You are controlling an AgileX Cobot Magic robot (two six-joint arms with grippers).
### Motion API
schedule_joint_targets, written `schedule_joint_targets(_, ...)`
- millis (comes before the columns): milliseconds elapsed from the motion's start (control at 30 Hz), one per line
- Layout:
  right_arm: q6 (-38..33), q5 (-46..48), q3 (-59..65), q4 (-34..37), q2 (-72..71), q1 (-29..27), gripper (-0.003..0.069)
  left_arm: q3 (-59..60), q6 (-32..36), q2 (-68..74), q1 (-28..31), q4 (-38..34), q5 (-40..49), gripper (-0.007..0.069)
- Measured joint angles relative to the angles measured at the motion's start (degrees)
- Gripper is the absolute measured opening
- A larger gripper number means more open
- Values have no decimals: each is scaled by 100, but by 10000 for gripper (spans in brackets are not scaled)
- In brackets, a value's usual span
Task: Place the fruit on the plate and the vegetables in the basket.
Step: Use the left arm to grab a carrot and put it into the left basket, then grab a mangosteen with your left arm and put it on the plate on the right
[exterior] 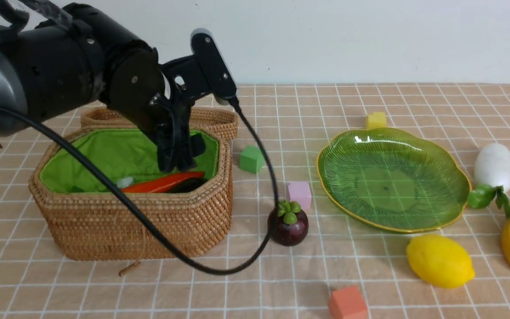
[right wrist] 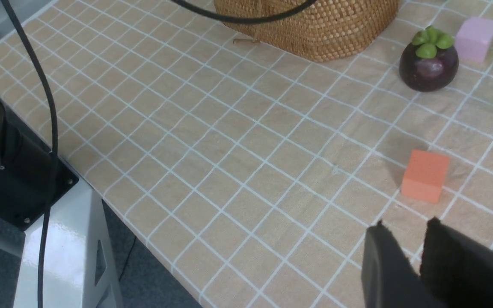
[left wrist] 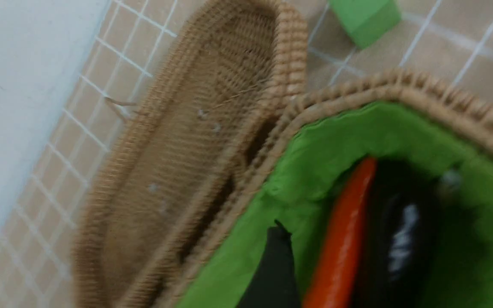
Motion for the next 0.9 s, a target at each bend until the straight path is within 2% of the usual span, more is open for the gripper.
schedule_joint_targets(100,0,-55,0,-5,0,0,161,0,-914,-131,-295,-941,85,507)
schedule_joint_targets(133,0,-52,0,-5,0,0,161,0,-1004,-138,-322,-1000,91,497)
schedule_joint_targets(167,0,-74,0,-18,0,0,162,-14,-1233,-138,-565,-1430,175,409)
schedule_joint_targets(200,0,-79,0,-18,0,0,162,-55,-1297,-98,-739,-1621,294,354)
schedule_joint_targets(233,0,-79,0,-18,0,0,162,-67,-1297,-98,-775,-1652,327,344)
schedule_joint_targets(267,5,-85,0,-18,0,0,163,-228,-1361,56,-1052,-1822,582,274)
schedule_joint_targets(333,5,-89,0,-18,0,0,165,-579,-1389,404,-1337,-1905,1072,240)
schedule_joint_targets(400,5,-89,0,-18,0,0,167,-1049,-1380,886,-1505,-1887,1508,257)
schedule_joint_targets(567,5,87,0,-18,0,0,171,-2063,-1195,2007,-1566,-1454,1968,417)
schedule_joint_targets(600,5,105,0,-18,0,0,171,-2094,-1198,2044,-1566,-1425,1974,426)
schedule_joint_targets(633,5,233,0,-18,0,0,173,-2325,-1199,2333,-1566,-1130,1968,503)
schedule_joint_targets(700,5,375,0,-18,0,0,172,-2463,-1262,2551,-1566,-770,1897,576)
schedule_joint_targets(800,5,458,0,-18,0,0,172,-2513,-1378,2817,-1566,-376,1652,631)
schedule_joint_targets(900,5,486,0,-18,0,0,172,-2513,-1404,3068,-1566,-45,1500,638)
